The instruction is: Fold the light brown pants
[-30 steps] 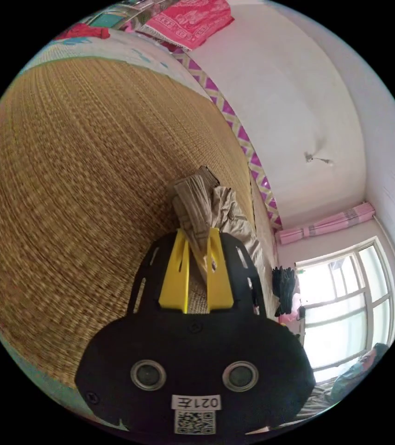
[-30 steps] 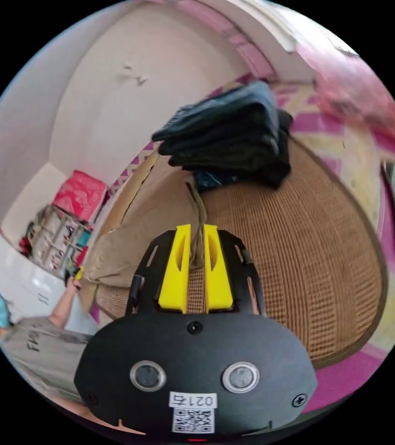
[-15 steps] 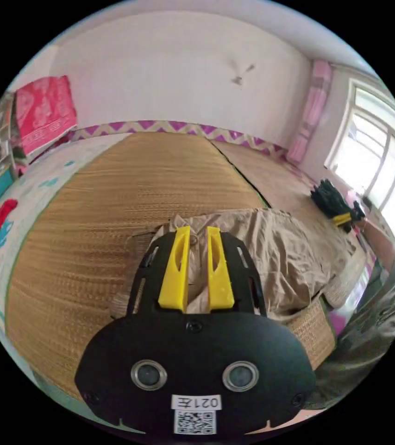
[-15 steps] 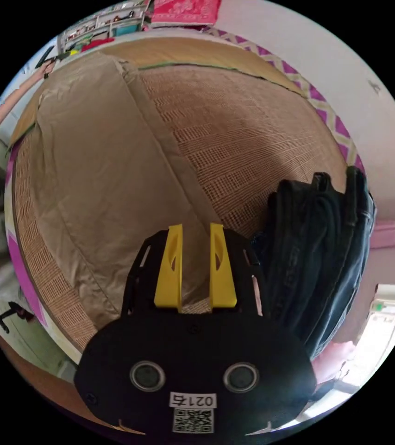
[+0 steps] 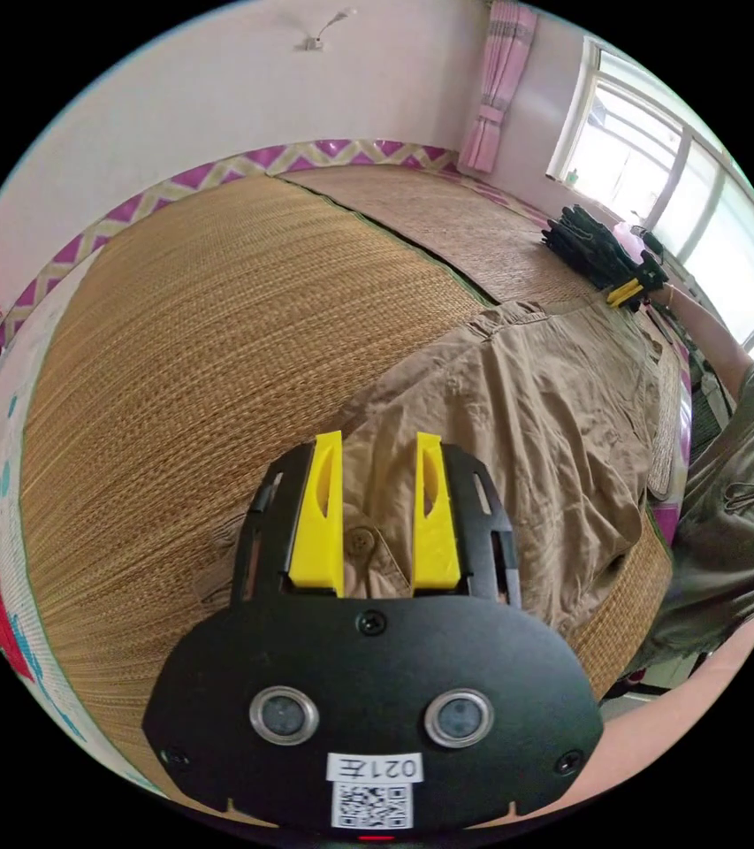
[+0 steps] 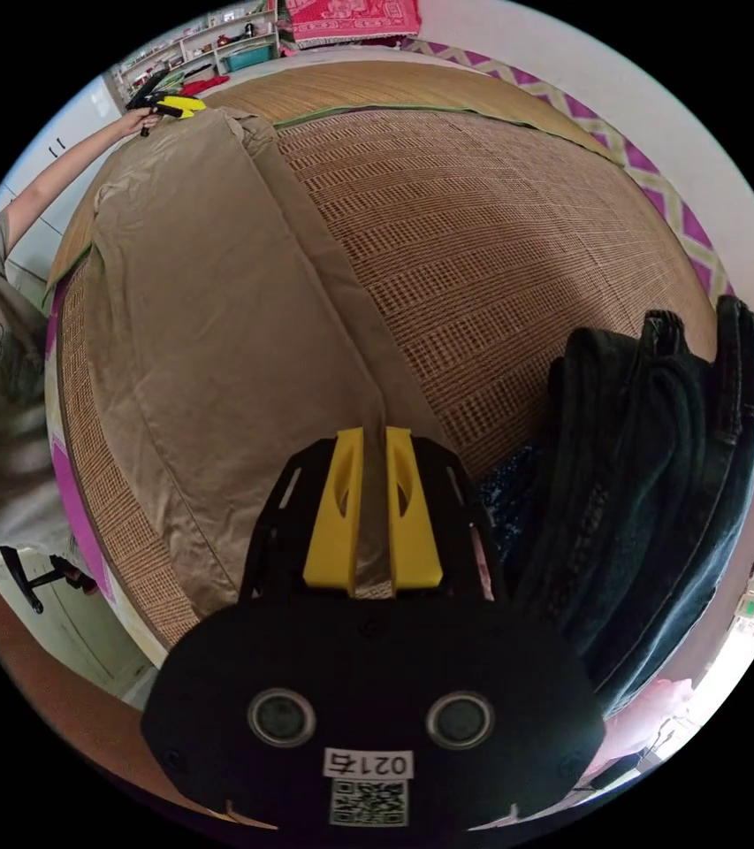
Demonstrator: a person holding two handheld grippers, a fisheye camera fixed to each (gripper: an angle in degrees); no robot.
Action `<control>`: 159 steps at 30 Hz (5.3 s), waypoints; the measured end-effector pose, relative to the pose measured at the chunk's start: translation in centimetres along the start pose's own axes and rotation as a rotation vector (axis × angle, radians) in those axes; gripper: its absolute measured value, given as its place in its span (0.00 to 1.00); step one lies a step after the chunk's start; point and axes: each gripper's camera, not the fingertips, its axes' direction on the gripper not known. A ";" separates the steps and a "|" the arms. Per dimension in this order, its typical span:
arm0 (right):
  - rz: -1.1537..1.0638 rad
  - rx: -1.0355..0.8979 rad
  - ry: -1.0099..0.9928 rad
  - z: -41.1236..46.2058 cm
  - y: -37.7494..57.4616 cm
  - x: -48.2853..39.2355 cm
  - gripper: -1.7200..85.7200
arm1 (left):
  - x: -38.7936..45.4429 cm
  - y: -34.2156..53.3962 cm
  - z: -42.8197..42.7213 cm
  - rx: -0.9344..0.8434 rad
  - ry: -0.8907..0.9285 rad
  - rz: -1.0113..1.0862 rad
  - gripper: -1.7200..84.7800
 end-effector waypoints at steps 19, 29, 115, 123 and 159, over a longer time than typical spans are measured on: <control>-0.067 0.414 0.140 -18.7 19.2 -14.9 0.01 | 11.1 14.9 -24.0 0.342 -0.015 0.158 0.01; 0.032 0.446 0.009 -15.3 36.2 -32.5 0.01 | 18.5 42.2 -28.8 0.411 0.095 -0.052 0.01; 0.290 0.221 -0.117 -15.3 10.6 -26.9 0.01 | 9.4 25.2 -8.0 0.081 0.565 -0.456 0.01; 0.221 0.149 -0.150 -20.2 13.6 -32.4 0.01 | 13.3 23.8 -14.3 0.311 0.573 -0.423 0.01; 1.572 0.983 -0.587 -13.8 60.0 -52.7 0.11 | 26.7 53.9 -31.3 0.657 0.335 -1.092 0.12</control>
